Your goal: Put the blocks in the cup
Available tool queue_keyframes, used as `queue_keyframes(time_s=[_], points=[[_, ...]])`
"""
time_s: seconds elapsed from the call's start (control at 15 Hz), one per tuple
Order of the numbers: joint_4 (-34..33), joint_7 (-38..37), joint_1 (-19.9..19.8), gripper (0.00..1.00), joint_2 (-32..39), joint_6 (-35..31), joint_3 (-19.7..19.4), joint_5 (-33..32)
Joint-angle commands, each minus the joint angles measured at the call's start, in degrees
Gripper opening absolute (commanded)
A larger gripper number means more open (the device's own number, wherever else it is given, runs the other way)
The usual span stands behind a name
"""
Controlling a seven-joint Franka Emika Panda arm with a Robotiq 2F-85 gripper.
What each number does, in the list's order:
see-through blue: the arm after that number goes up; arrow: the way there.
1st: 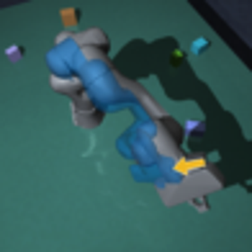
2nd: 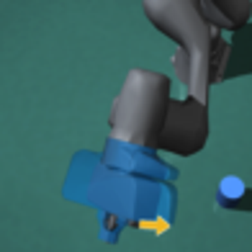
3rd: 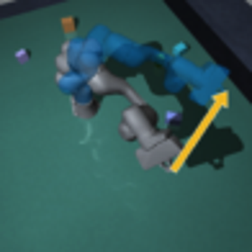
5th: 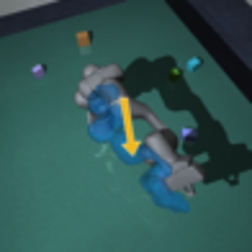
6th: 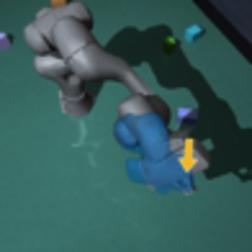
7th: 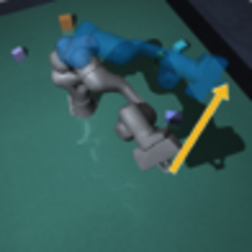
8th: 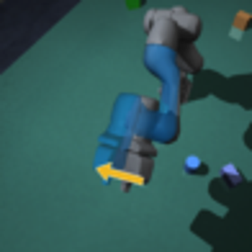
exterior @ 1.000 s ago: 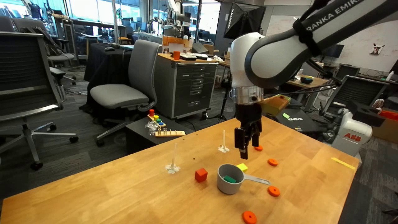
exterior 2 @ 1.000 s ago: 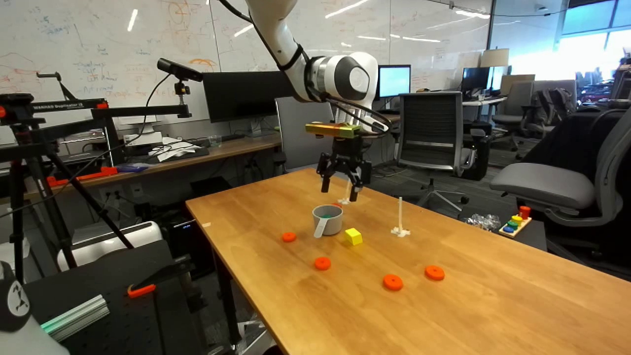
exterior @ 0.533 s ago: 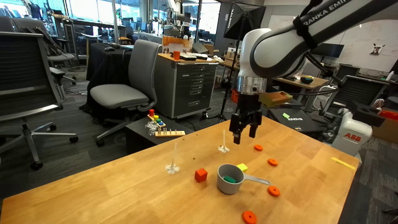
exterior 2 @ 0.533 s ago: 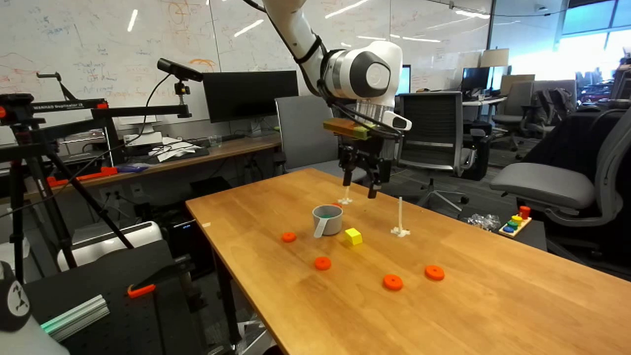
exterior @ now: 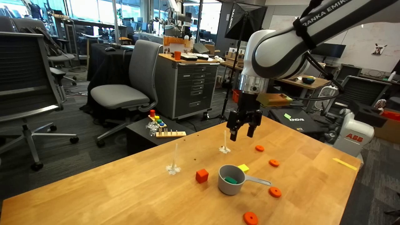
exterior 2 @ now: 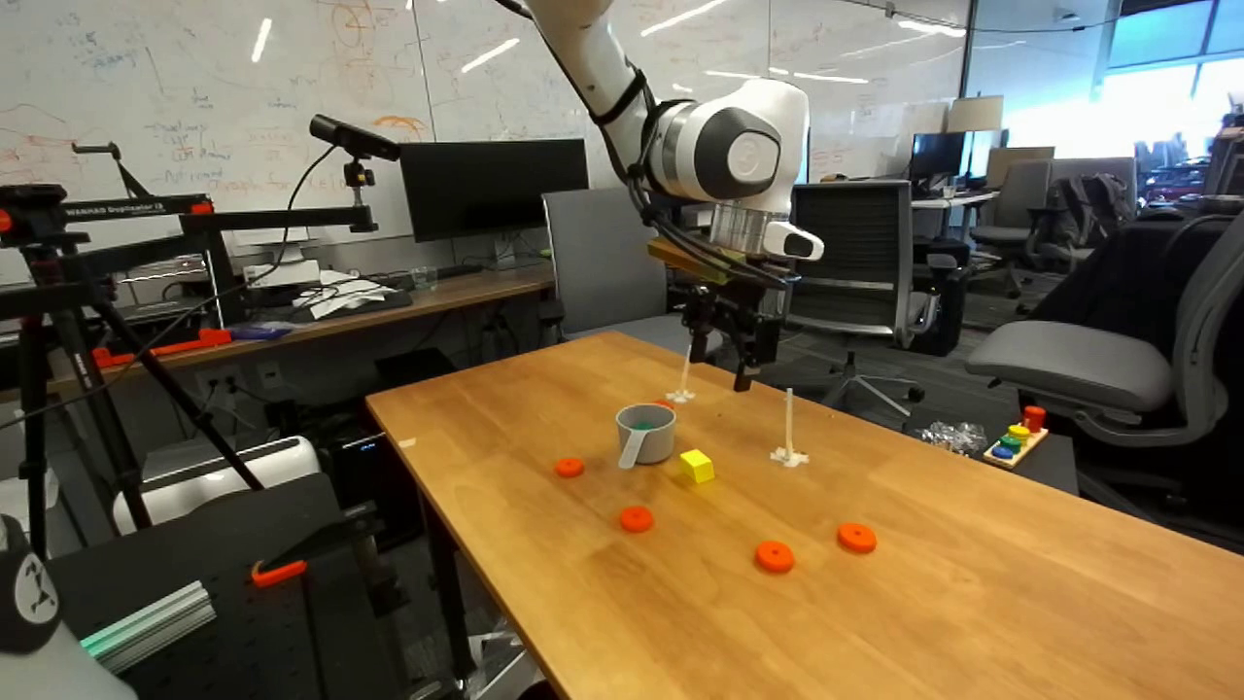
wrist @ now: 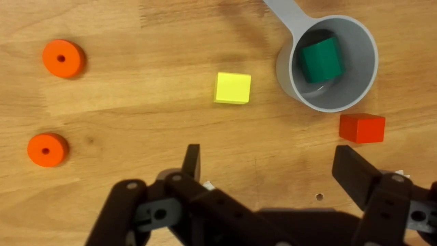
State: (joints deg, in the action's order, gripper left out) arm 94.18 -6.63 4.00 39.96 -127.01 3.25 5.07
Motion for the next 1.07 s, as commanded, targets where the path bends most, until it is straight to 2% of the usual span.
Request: queue_keyframes(time_s=[0.0,0.47,1.0], points=[[-0.6,-1.1,1.1,1.0,1.0,-0.8,-0.7,-0.6],[-0.8,-4.3,3.0,1.0,4.8,-2.0,-1.7,-1.3],[-1.0,-5.8,3.0,1.0,6.8,-2.3,-2.7,-1.2]])
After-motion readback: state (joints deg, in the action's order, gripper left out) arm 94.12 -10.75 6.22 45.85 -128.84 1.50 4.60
